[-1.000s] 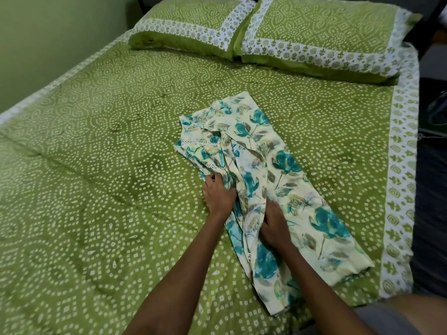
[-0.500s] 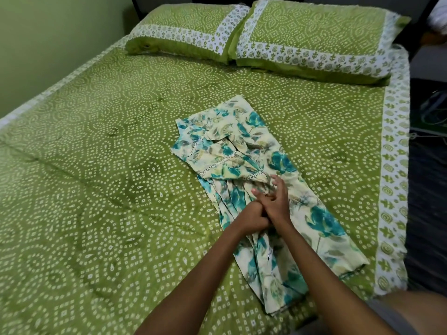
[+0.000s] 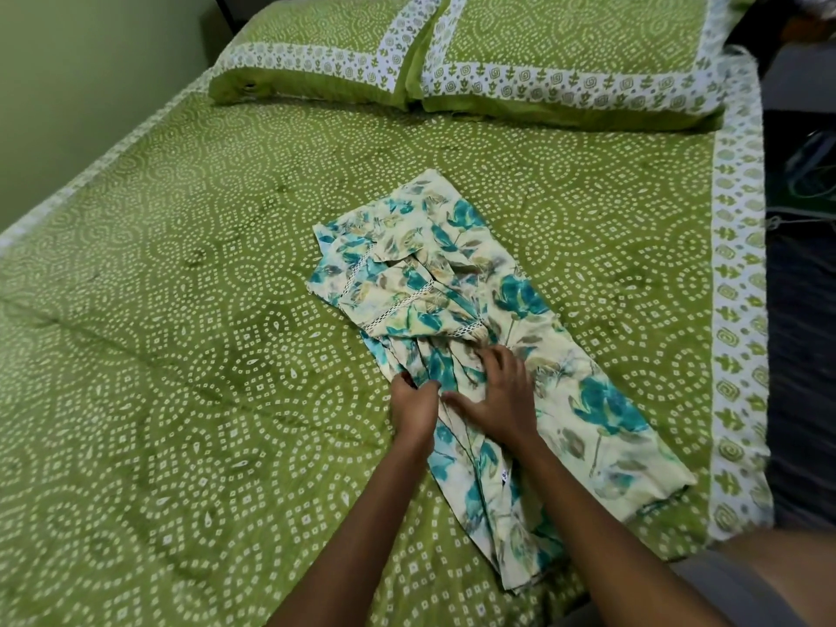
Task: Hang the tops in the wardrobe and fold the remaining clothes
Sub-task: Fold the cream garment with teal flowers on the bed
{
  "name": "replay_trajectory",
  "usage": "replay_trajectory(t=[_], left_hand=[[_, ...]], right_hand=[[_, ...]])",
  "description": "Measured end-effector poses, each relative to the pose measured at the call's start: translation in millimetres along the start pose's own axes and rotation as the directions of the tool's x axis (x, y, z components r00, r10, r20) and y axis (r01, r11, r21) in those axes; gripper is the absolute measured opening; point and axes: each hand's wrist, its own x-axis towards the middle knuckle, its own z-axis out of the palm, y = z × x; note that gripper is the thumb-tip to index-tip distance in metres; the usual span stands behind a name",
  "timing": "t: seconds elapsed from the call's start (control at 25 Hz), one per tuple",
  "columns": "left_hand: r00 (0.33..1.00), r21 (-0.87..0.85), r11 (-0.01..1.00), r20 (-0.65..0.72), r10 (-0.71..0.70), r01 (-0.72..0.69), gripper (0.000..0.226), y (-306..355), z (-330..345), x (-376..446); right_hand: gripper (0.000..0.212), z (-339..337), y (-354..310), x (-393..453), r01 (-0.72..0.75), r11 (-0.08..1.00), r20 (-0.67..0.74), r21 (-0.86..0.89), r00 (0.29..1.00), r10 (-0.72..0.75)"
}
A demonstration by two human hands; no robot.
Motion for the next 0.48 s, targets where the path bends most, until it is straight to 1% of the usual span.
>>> replay_trajectory(t=[0.04, 0.08, 0.16, 0.2, 0.24, 0.32, 0.44, 0.48], left_hand=[[0.996, -0.088, 0.993, 0.046, -0.071, 0.075, 0.031, 3.3, 1.3, 7.6], [0.986, -0.162, 0.976, 0.102, -0.134, 0.149, 0.025, 6.3, 2.3, 17.5], [0.953, -0.278, 0.920, 0.202, -0.224, 0.275, 0.007, 16.1, 5.5, 25.1], [0.945, -0.336, 0.892, 0.224, -0.237, 0.303, 0.005, 20.0, 7.9, 26.9], [0.946, -0.404, 0.863, 0.232, -0.225, 0.304, 0.008, 24.1, 10.7, 28.5], [0.960, -0.528, 0.804, 0.205, -0.192, 0.274, 0.021, 27.4, 18.7, 30.2], [0.955, -0.657, 0.694, 0.182, -0.234, 0.295, 0.039, 32.7, 23.7, 29.0], [0.947, -0.676, 0.663, 0.210, -0.245, 0.321, 0.044, 33.3, 21.6, 29.0]], right_hand=[[0.092, 2.2, 2.4, -3.4, 0.030, 0.998, 0.015, -0.048, 0.999, -0.029], [0.093, 2.8, 3.8, -4.5, 0.044, 0.996, 0.024, -0.077, 0.999, -0.042], [0.088, 2.0, 4.9, -4.1, 0.039, 0.995, 0.018, -0.088, 0.999, -0.038], [0.085, 1.5, 4.4, -3.7, 0.028, 0.997, 0.016, -0.078, 1.000, -0.027], [0.083, 0.4, 3.1, -3.2, 0.017, 0.998, 0.018, -0.067, 1.000, -0.015], [0.082, -1.1, 2.5, -2.1, 0.000, 0.998, 0.023, -0.058, 1.000, 0.002], [0.081, -1.9, 2.7, -1.9, 0.014, 0.997, 0.017, -0.080, 1.000, -0.012], [0.082, -1.6, 3.3, -2.3, 0.025, 0.996, 0.014, -0.091, 1.000, -0.024]])
